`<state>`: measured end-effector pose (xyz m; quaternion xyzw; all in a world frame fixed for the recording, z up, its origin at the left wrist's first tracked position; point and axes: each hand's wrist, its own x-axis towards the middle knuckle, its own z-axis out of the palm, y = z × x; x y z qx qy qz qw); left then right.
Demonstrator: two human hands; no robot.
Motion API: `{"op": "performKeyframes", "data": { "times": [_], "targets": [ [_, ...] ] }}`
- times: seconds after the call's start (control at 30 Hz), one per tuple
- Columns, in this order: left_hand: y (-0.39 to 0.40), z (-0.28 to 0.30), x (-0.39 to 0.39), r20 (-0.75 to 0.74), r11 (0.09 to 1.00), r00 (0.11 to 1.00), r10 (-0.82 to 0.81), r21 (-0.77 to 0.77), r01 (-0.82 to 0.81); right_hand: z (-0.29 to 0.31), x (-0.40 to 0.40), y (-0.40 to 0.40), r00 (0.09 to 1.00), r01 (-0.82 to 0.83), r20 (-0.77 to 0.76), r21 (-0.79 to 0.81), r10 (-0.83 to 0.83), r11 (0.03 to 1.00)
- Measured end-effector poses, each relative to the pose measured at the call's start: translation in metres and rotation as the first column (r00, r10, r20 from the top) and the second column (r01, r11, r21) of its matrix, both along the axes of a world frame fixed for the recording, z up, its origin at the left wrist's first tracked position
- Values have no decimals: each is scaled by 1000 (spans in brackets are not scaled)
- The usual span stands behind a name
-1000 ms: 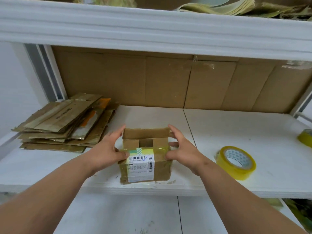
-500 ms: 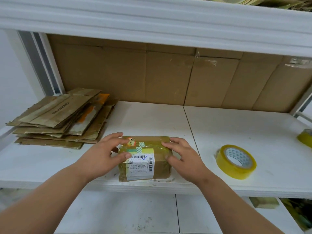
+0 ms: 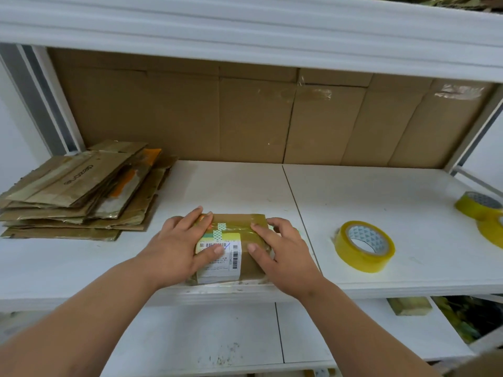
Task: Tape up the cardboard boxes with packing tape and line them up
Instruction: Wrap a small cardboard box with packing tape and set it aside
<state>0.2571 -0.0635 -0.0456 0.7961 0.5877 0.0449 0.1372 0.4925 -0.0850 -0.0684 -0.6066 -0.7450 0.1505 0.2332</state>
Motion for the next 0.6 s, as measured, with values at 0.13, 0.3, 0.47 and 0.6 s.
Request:
{"op": "performKeyframes", "data": {
  "times": [0.13, 0.3, 0.47, 0.6],
  "targets": [
    [3, 3, 0, 51, 999, 999, -7, -37, 9, 1, -3, 0, 999, 34, -34, 18, -33, 999],
    [1, -6, 26, 202, 998, 979, 35, 46, -45, 4, 12, 3, 996, 69, -63, -8, -69, 998],
    [10, -8, 49, 202, 998, 979, 37, 43, -47, 3, 40, 1, 998, 62, -33, -23, -62, 998],
    [19, -7, 64, 238, 997, 970, 52, 50, -66, -10, 71, 3, 932, 362, -34, 145, -361, 921]
  ]
}}
